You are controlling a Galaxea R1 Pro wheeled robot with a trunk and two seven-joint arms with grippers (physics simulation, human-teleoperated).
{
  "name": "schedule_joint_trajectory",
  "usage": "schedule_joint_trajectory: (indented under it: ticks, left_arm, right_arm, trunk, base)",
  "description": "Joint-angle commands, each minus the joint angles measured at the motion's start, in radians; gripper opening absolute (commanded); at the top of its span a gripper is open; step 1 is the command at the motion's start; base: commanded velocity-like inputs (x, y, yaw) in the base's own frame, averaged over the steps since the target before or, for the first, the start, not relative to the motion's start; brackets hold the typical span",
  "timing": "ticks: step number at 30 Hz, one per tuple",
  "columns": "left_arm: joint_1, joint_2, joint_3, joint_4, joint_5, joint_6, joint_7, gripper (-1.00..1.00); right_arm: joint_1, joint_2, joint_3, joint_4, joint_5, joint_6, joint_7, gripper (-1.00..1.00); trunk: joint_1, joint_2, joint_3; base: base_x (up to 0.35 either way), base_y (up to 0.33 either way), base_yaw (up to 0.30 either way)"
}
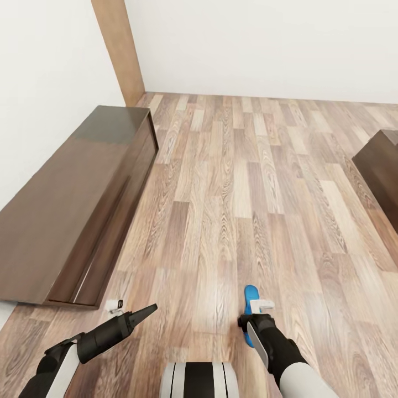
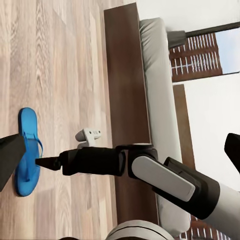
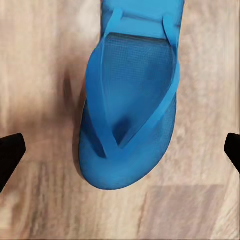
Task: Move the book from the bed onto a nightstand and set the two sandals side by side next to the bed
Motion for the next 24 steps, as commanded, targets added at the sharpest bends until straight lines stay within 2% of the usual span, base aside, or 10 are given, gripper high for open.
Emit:
schedule_joint_trajectory:
  ticks: [1,14,24]
  left_arm:
    - [0.000,0.000,0.000,0.000,0.004,0.009,-0.001,1.00]
    - [0.000,-0.001,0.000,0.001,0.004,0.008,0.004,1.00]
    - [0.000,-0.002,0.000,0.001,0.004,0.008,0.005,1.00]
  right_arm:
    - [0.000,0.000,0.004,-0.001,0.000,0.006,-0.005,1.00]
    - [0.000,0.000,0.004,-0.001,0.000,0.007,-0.005,1.00]
    - [0.000,0.000,0.004,-0.001,0.000,0.006,-0.005,1.00]
  trunk:
    - [0.000,0.000,-0.001]
    - [0.000,0.000,-0.001]
    - [0.000,0.000,-0.001]
  base:
    - [0.219,0.000,0.000]
    - [0.124,-0.026,0.000]
    - [0.022,-0.008,0.000]
